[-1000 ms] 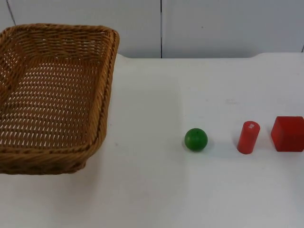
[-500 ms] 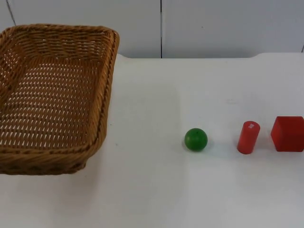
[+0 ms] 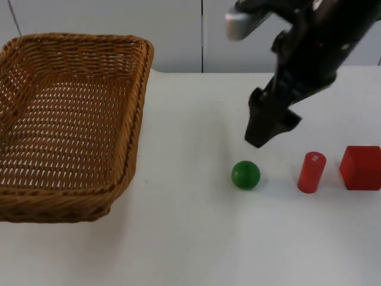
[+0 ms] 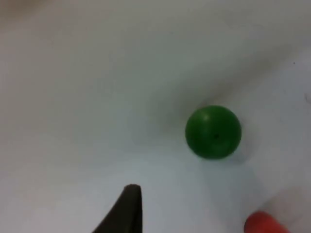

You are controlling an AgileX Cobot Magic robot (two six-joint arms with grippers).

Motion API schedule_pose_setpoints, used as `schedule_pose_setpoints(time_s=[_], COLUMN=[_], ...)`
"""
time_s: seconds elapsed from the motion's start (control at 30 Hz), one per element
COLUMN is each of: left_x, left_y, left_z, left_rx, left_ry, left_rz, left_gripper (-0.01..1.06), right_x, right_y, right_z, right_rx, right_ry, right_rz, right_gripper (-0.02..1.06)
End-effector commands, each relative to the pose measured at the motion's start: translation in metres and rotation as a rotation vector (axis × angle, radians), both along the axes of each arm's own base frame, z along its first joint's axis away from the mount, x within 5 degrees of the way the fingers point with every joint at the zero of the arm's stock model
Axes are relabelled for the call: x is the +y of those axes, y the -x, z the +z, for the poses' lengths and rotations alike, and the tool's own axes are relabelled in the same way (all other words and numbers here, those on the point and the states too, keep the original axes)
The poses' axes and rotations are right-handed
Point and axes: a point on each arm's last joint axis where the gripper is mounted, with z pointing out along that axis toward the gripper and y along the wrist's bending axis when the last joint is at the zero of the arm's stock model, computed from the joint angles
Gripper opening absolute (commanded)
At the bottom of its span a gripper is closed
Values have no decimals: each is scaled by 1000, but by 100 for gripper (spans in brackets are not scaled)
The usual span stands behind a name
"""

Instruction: Pick up the basket with the left hand and place the object to the left of the red cylinder into the basket with the right hand.

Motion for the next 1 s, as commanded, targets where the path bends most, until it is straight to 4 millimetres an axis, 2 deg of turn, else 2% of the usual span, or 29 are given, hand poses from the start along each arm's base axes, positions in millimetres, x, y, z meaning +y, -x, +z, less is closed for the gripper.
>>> schedule_pose_setpoints(time_s=[0.0,0.1,0.13,0.27,0.33,0.43,0.47,0.6,0.63,0.7,0.73,0.77,0.8,0.9,0.97], left_x=[-1,-1,-1,0,0,0,0,0,0,0,0,0,0,0,0], left_y=[0,-1,-1,-1,0,-1,-1,-1,-1,-1,-1,-1,-1,-1,-1], left_z=[3,3,3,3,3,3,3,3,3,3,3,3,3,3,3], left_rx=[-17,-17,-17,-17,-17,-19,-19,-20,-20,-20,-20,-22,-22,-22,-22], left_ry=[24,23,23,18,16,14,14,13,13,13,13,12,12,12,12], left_rz=[17,18,18,16,15,17,17,19,19,19,19,20,20,20,20], left_gripper=[0,0,0,0,0,0,0,0,0,0,0,0,0,0,0], right_x=[6,11,11,21,24,26,26,26,26,25,25,25,25,24,23], right_y=[-9,-22,-22,-27,-28,-29,-29,-29,-29,-28,-28,-28,-28,-26,-23], right_z=[-10,-33,-33,-66,-72,-90,-90,-103,-103,-105,-105,-102,-102,-91,-72], right_rx=[10,22,22,27,25,40,40,66,66,78,79,74,74,74,72], right_ry=[24,70,70,88,90,98,98,112,112,117,118,115,115,108,104], right_rz=[26,42,42,59,63,64,64,67,67,64,64,64,64,48,48], right_gripper=[101,101,101,101,101,95,95,78,78,60,54,35,35,0,0])
